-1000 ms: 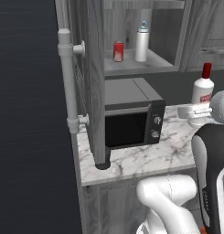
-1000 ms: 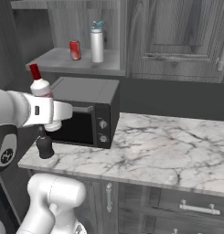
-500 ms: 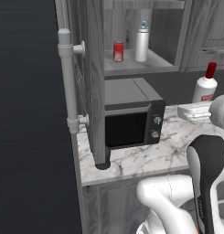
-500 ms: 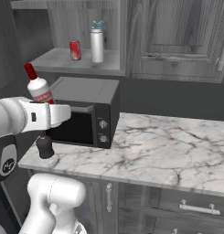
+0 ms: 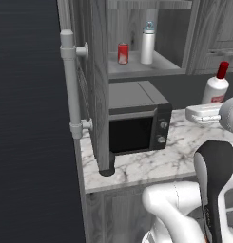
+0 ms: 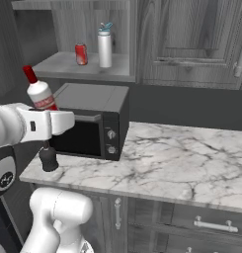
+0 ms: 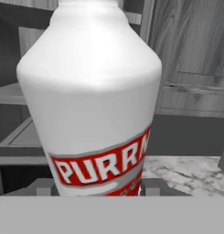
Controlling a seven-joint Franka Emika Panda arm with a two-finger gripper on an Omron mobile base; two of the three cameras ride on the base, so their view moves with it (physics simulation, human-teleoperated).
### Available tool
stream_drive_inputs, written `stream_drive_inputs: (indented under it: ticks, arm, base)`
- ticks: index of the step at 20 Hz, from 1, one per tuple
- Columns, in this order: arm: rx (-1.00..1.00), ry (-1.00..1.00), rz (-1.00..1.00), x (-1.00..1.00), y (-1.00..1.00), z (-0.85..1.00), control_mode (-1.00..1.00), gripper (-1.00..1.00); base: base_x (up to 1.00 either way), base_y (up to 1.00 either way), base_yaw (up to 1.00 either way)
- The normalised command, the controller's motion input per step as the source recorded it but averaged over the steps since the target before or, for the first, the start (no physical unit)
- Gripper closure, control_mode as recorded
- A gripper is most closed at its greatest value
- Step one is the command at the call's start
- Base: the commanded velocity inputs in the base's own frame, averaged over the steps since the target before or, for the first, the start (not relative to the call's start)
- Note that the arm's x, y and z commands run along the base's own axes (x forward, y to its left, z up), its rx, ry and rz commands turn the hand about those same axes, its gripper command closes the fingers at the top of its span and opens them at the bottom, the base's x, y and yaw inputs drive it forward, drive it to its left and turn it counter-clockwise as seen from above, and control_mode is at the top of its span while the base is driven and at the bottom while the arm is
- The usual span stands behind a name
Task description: Sort all alcoholic drinks to one cabinet, and non-alcoholic drinks to the other.
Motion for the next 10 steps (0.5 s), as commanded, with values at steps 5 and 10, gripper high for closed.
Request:
stream_drive_inputs:
  ticks: [5,10]
  arm:
    - [0.0,0.06,0.0,0.0,0.0,0.0,-1.0,1.0]
    - [0.0,0.03,0.0,0.0,0.0,0.0,-1.0,1.0]
  base:
    - [0.0,0.0,0.0]
    - [0.0,0.0,0.0]
